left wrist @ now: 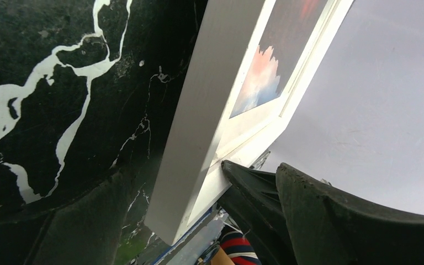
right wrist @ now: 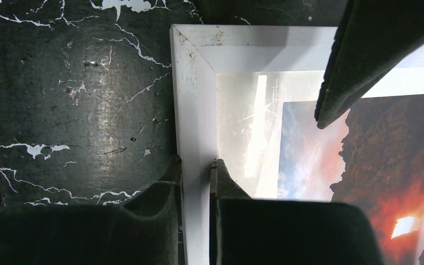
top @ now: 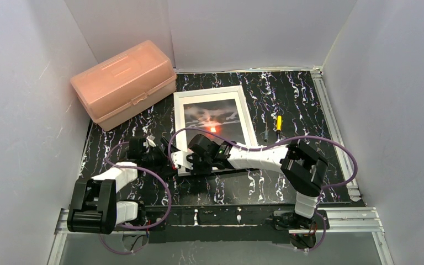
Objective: Take the photo out of the frame
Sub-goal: Turn over the photo frame at the center of the board.
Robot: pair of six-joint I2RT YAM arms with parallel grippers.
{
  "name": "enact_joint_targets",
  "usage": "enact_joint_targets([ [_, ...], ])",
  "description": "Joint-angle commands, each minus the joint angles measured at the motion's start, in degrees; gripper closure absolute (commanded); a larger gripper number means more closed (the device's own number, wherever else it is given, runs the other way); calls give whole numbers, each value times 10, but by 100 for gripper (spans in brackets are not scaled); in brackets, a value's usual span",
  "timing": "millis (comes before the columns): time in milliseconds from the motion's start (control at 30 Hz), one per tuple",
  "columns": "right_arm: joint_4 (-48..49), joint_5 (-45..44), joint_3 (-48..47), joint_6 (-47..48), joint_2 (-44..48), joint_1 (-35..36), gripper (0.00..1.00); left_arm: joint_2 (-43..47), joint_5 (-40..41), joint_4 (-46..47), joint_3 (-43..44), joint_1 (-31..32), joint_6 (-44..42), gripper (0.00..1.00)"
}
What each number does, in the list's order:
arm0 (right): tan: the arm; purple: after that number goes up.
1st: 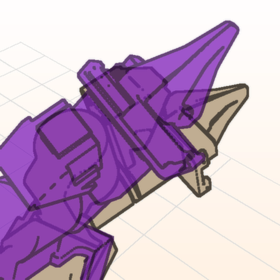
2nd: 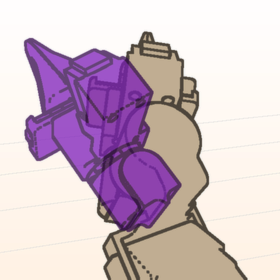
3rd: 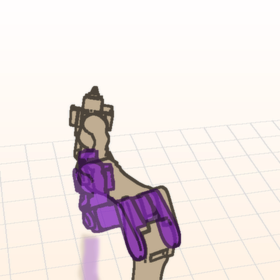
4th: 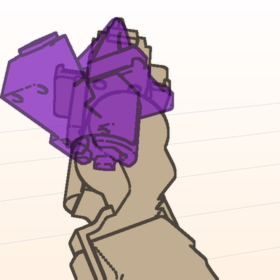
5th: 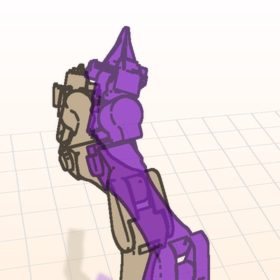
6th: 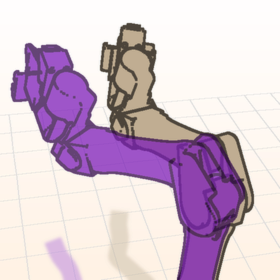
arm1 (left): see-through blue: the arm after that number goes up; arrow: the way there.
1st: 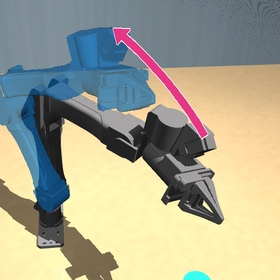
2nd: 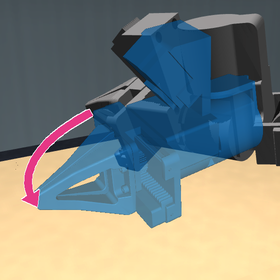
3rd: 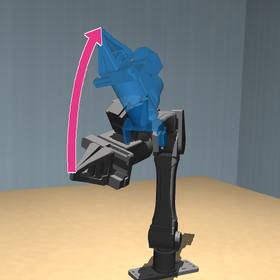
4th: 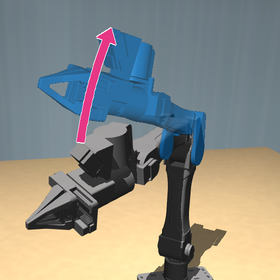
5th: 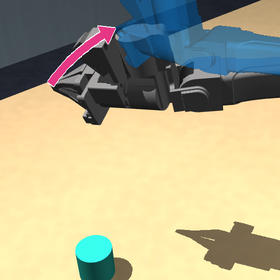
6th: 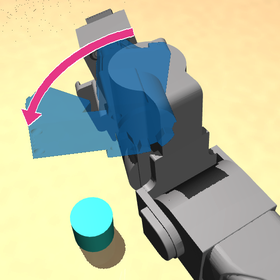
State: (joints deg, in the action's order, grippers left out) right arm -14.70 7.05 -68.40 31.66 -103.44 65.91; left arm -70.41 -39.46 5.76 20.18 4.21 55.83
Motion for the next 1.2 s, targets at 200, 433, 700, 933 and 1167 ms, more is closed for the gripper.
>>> enact_joint_targets([
  [200, 26, 48, -17, -46, 41, -2, 99, -33, -55, 83, -13, -2, 54, 23],
  [433, 26, 49, -16, -50, 57, -2, 99, -9, -59, 87, -8, -3, 63, 40],
  [700, 25, 16, 5, -66, 96, -2, 39, 30, -71, 87, -3, -2, 79, 60],
  [933, 13, -143, 32, -64, 141, 45, 6, 55, -73, 87, 3, -3, 103, 64],
  [1167, 60, -331, 81, -64, 142, 117, 1, 78, -74, 87, 8, -3, 120, 67],
])
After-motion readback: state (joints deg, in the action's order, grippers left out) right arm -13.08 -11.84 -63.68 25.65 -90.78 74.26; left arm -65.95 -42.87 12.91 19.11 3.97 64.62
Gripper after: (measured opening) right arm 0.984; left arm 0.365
